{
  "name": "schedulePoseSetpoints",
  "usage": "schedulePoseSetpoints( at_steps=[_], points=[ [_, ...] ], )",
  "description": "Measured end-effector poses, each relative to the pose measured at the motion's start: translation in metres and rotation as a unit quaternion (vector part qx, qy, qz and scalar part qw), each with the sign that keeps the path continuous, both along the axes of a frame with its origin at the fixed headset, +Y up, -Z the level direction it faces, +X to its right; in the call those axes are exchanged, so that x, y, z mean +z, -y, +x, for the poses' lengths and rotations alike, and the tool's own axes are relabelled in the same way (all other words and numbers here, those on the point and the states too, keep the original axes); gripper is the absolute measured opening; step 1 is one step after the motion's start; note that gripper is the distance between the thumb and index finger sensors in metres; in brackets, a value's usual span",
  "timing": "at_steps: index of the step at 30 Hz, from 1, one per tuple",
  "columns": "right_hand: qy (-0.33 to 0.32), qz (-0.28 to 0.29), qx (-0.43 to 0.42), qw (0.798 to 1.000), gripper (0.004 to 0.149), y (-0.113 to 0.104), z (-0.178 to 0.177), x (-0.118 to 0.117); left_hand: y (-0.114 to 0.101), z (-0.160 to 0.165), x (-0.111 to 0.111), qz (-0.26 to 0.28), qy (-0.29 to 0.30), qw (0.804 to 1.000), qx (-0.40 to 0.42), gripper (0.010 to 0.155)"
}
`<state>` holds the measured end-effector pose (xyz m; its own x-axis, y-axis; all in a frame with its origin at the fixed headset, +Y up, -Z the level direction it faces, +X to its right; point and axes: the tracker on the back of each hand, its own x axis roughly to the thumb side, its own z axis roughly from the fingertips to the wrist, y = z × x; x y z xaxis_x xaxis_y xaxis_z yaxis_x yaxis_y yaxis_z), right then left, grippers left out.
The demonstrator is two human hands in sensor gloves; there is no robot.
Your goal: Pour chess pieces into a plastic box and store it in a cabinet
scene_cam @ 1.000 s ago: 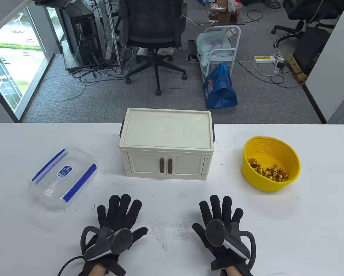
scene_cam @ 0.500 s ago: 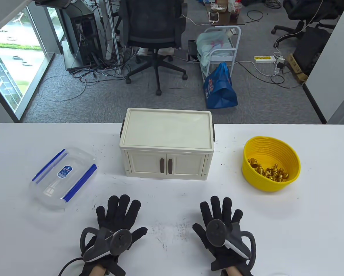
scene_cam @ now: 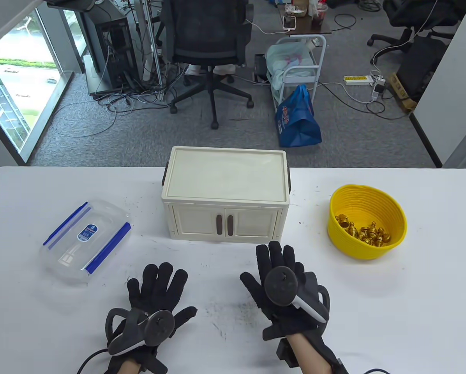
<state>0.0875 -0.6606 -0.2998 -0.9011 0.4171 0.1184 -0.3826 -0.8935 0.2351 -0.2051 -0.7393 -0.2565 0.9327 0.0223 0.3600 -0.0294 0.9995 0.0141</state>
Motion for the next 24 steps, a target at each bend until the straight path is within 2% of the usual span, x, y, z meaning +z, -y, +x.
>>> schedulePoseSetpoints(
  at_steps=[5, 8, 14, 24],
  points=[
    [0.067, -0.067, -0.094, 0.991, 0.076, -0.013, -0.016, -0.035, 0.0, -0.001, 0.0, -0.001, -0.001, 1.0, 0.004, 0.084],
    [0.107, -0.108, -0.136, 0.979, 0.072, -0.005, -0.026, -0.06, 0.0, -0.002, -0.001, -0.007, 0.0, 1.0, 0.014, 0.084],
    [0.189, -0.13, -0.147, 0.962, 0.063, 0.015, -0.048, -0.103, 0.001, -0.006, -0.001, -0.016, -0.003, 1.0, 0.021, 0.085],
    [0.237, -0.168, -0.153, 0.944, 0.061, 0.033, -0.058, -0.132, 0.0, -0.009, -0.001, -0.015, -0.007, 1.0, 0.026, 0.085]
  ],
)
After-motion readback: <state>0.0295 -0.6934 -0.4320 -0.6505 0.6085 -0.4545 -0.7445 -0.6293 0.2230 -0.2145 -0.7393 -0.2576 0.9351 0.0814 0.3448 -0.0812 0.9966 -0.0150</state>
